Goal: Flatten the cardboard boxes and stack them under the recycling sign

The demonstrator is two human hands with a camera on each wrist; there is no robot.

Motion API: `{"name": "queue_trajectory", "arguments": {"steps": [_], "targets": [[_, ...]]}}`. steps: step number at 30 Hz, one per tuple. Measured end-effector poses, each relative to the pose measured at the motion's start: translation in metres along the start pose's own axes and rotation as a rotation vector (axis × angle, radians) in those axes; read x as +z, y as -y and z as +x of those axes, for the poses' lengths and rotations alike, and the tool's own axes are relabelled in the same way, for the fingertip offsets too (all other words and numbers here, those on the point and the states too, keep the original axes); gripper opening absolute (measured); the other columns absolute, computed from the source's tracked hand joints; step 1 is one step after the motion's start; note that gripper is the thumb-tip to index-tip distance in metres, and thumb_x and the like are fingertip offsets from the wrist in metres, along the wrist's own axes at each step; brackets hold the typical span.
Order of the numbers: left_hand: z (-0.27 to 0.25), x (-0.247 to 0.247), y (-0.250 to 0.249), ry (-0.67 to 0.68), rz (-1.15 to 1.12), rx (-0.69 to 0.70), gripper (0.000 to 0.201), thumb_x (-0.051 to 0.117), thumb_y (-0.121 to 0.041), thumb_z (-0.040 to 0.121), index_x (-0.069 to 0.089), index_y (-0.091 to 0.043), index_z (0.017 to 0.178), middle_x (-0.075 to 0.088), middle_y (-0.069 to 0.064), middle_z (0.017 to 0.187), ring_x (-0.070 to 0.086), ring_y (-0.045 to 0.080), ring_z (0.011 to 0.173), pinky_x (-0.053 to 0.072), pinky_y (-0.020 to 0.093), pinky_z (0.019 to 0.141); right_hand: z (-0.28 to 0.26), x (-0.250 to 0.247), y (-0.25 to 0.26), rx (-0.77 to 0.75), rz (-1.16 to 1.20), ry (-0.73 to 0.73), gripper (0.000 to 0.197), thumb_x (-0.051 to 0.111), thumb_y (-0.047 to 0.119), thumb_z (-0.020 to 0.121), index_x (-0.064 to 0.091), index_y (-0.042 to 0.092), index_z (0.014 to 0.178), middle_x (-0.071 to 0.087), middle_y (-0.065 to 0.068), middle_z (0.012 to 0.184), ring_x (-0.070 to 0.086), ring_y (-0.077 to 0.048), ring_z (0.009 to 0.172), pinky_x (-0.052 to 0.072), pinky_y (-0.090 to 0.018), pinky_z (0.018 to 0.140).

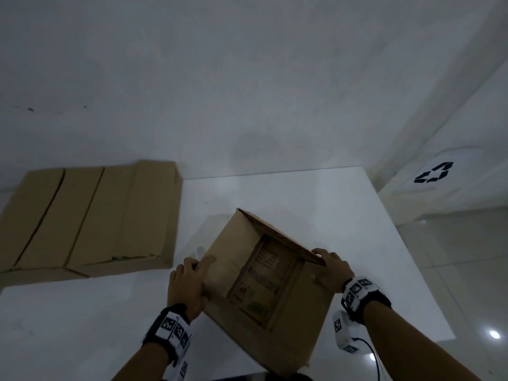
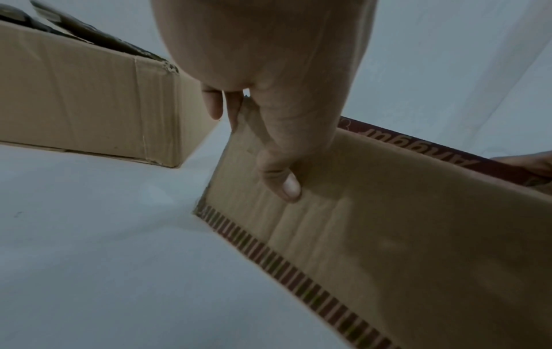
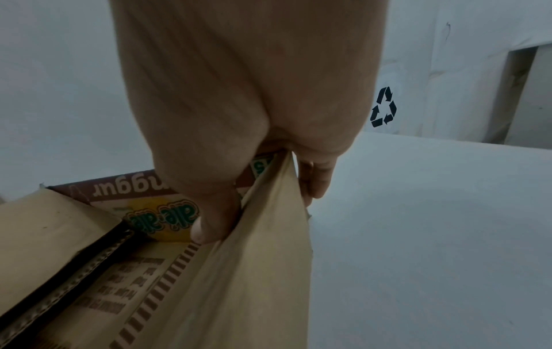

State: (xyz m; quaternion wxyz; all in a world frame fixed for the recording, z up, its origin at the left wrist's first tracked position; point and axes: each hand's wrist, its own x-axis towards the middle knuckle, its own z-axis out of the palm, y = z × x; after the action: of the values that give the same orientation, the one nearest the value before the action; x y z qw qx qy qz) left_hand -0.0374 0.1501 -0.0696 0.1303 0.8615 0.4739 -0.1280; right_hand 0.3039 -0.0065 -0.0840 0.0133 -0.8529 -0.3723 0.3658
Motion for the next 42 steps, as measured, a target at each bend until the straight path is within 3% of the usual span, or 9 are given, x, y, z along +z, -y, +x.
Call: {"name": "queue_trajectory", "arguments": {"steps": [7, 13, 16, 20, 26, 30, 33, 37, 42], "targets": [[-0.014, -0.012, -0.017, 0.123, 0.058, 0.082, 0.125, 0.073, -0.034, 0.060, -0.013, -0.036, 0.150, 0.039, 0.005, 0.123, 0.051, 0.024, 0.100, 0.038, 0.031, 0.083, 0.001, -0.026, 0.005, 0.014, -0.055, -0.130, 0.079, 0.061, 0.038, 0.085, 0.013, 0.043, 0.147, 0.005, -0.003, 0.159, 0.021, -0.040, 0.139, 0.027, -0.049, 0.114], [-0.010, -0.031, -0.029, 0.146, 0.165, 0.238, 0.088, 0.035, -0.075, 0.073, 0.022, -0.035, 0.150, 0.014, 0.006, 0.158, 0.020, 0.030, 0.142, 0.013, 0.047, 0.116, -0.021, -0.040, 0.024, -0.116, -0.303, -0.417, 0.051, 0.052, 0.032, 0.090, 0.041, 0.030, 0.140, 0.034, -0.004, 0.149, 0.031, -0.028, 0.135, 0.029, -0.042, 0.107], [0.005, -0.043, -0.053, 0.119, 0.171, 0.393, 0.080, 0.004, -0.065, 0.074, 0.038, -0.038, 0.141, 0.010, -0.002, 0.161, 0.011, 0.026, 0.146, 0.009, 0.047, 0.116, -0.027, -0.020, 0.039, -0.260, -0.358, -0.254, 0.038, 0.043, 0.032, 0.093, 0.055, 0.032, 0.129, 0.053, 0.001, 0.134, 0.049, -0.025, 0.120, 0.042, -0.035, 0.095], [0.026, -0.040, -0.088, 0.289, 0.309, 0.540, 0.049, 0.029, -0.053, 0.098, 0.045, -0.031, 0.140, 0.006, -0.002, 0.162, 0.006, 0.032, 0.147, 0.005, 0.051, 0.118, -0.036, 0.018, 0.055, -0.330, -0.545, 0.042, 0.036, 0.047, 0.037, 0.095, 0.065, 0.014, 0.117, 0.060, -0.009, 0.123, 0.057, -0.030, 0.112, 0.047, -0.039, 0.093], [0.033, -0.036, -0.105, 0.334, 0.439, 0.527, 0.078, 0.034, -0.063, 0.094, 0.013, -0.019, 0.155, -0.006, 0.005, 0.163, -0.002, 0.029, 0.149, -0.004, 0.046, 0.120, -0.056, 0.047, 0.057, -0.296, -0.721, 0.086, 0.058, 0.035, 0.061, 0.093, 0.051, 0.022, 0.133, 0.042, -0.006, 0.138, 0.042, -0.030, 0.120, 0.032, -0.046, 0.099], [0.027, -0.043, -0.096, 0.284, 0.314, 0.555, 0.056, 0.048, -0.050, 0.087, 0.042, -0.024, 0.136, 0.012, 0.009, 0.159, 0.016, 0.036, 0.142, 0.021, 0.053, 0.114, -0.073, 0.032, 0.063, -0.336, -0.612, -0.060, 0.059, 0.033, 0.064, 0.092, 0.044, 0.026, 0.135, 0.037, -0.008, 0.140, 0.040, -0.032, 0.121, 0.034, -0.047, 0.098], [0.013, -0.057, -0.088, 0.104, 0.072, 0.509, 0.020, 0.049, -0.028, 0.075, 0.051, -0.018, 0.093, 0.041, 0.006, 0.129, 0.039, 0.027, 0.109, 0.040, 0.035, 0.076, -0.086, 0.014, 0.065, -0.325, -0.519, -0.164, 0.044, 0.039, 0.052, 0.090, 0.051, 0.023, 0.122, 0.037, -0.006, 0.136, 0.042, -0.031, 0.115, 0.040, -0.043, 0.089], [0.003, -0.075, -0.055, -0.134, -0.303, 0.398, 0.029, 0.049, -0.014, 0.080, 0.056, -0.016, 0.108, 0.039, 0.001, 0.128, 0.051, 0.022, 0.102, 0.045, 0.029, 0.073, -0.109, -0.010, 0.051, -0.309, -0.301, -0.322, 0.021, 0.046, 0.040, 0.077, 0.048, 0.023, 0.089, 0.041, 0.003, 0.119, 0.044, -0.022, 0.095, 0.044, -0.036, 0.067], [0.011, -0.066, 0.007, -0.192, -0.494, 0.201, 0.054, 0.053, 0.004, 0.084, 0.047, -0.004, 0.137, 0.041, 0.013, 0.134, 0.059, 0.026, 0.088, 0.054, 0.035, 0.071, -0.136, -0.025, 0.010, -0.172, -0.140, -0.587, 0.015, 0.056, 0.020, 0.080, 0.058, 0.026, 0.094, 0.044, 0.005, 0.112, 0.053, -0.019, 0.088, 0.047, -0.029, 0.058]]}}
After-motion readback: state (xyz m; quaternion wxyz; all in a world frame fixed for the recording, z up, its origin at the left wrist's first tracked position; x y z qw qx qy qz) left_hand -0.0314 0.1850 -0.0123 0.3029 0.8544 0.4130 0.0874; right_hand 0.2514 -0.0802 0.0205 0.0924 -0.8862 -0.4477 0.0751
